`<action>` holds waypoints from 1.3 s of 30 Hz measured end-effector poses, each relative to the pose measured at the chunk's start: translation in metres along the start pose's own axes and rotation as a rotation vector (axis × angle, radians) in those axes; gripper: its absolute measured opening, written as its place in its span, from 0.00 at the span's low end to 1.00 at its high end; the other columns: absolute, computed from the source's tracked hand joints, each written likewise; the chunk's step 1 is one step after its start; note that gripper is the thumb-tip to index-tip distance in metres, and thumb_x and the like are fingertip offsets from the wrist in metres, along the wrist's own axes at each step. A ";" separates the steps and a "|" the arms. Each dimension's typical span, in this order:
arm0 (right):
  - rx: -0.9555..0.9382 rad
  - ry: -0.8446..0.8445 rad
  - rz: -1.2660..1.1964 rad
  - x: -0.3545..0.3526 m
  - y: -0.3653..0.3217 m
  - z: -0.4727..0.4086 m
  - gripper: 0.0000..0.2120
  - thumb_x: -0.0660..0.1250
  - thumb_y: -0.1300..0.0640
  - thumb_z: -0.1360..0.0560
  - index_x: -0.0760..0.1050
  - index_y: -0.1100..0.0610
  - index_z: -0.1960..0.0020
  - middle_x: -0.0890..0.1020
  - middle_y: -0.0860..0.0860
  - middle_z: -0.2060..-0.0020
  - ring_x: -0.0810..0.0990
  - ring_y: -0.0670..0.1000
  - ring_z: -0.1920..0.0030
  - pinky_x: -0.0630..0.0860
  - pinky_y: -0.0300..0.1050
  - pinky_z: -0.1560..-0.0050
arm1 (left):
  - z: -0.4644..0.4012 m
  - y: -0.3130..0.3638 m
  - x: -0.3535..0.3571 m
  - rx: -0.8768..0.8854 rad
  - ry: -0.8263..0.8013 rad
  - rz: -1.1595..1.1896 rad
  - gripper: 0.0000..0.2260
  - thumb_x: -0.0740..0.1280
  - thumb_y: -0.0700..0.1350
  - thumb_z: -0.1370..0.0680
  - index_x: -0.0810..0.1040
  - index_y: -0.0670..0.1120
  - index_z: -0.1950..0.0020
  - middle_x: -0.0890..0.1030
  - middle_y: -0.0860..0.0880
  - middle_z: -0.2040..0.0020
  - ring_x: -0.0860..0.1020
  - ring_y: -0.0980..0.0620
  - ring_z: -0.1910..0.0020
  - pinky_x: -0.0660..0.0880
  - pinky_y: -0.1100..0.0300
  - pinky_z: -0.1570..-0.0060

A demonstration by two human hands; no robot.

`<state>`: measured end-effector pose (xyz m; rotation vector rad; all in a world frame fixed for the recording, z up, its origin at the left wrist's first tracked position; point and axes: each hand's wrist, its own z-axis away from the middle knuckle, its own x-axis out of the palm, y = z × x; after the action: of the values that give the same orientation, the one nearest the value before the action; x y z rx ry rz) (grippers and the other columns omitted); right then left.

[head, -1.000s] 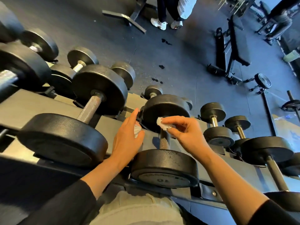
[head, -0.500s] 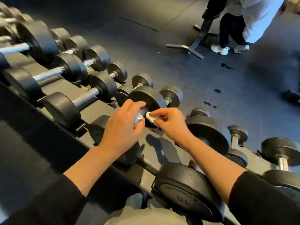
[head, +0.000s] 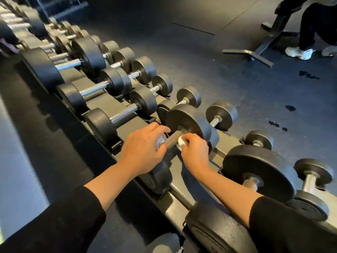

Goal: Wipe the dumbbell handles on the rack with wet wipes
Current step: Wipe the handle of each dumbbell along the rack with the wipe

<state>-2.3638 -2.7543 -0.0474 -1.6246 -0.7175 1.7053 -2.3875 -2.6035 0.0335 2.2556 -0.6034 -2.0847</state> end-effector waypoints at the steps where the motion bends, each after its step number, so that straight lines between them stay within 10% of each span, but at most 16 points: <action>1: 0.008 0.012 -0.032 0.004 0.001 -0.001 0.11 0.64 0.63 0.25 0.77 0.57 0.44 0.80 0.54 0.49 0.78 0.54 0.47 0.75 0.47 0.46 | 0.000 0.000 0.000 -0.010 0.001 -0.001 0.16 0.66 0.50 0.24 0.73 0.54 0.35 0.76 0.55 0.42 0.76 0.54 0.48 0.74 0.60 0.51; 17: -0.224 -0.194 -0.369 0.021 -0.003 0.030 0.07 0.72 0.65 0.31 0.79 0.55 0.56 0.78 0.46 0.58 0.76 0.43 0.57 0.75 0.36 0.56 | 0.004 0.002 0.006 -0.192 0.191 0.127 0.20 0.63 0.49 0.30 0.74 0.52 0.37 0.79 0.53 0.44 0.71 0.61 0.51 0.64 0.72 0.53; 26: -0.088 0.118 -0.304 0.004 -0.001 0.000 0.11 0.64 0.66 0.25 0.79 0.57 0.46 0.78 0.47 0.51 0.72 0.41 0.51 0.61 0.16 0.54 | 0.004 0.004 0.006 -0.218 0.187 0.113 0.20 0.62 0.50 0.29 0.75 0.52 0.37 0.79 0.53 0.43 0.72 0.60 0.49 0.64 0.68 0.50; 39: -0.423 -0.225 -0.247 0.012 -0.012 0.021 0.13 0.67 0.69 0.30 0.83 0.57 0.49 0.80 0.47 0.52 0.76 0.41 0.51 0.72 0.30 0.48 | 0.005 0.002 0.004 -0.163 0.226 0.192 0.18 0.63 0.46 0.30 0.76 0.51 0.40 0.80 0.53 0.48 0.76 0.55 0.52 0.70 0.67 0.55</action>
<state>-2.3837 -2.7363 -0.0435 -1.5411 -1.4068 1.6431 -2.3927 -2.6051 0.0293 2.2029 -0.5873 -1.6969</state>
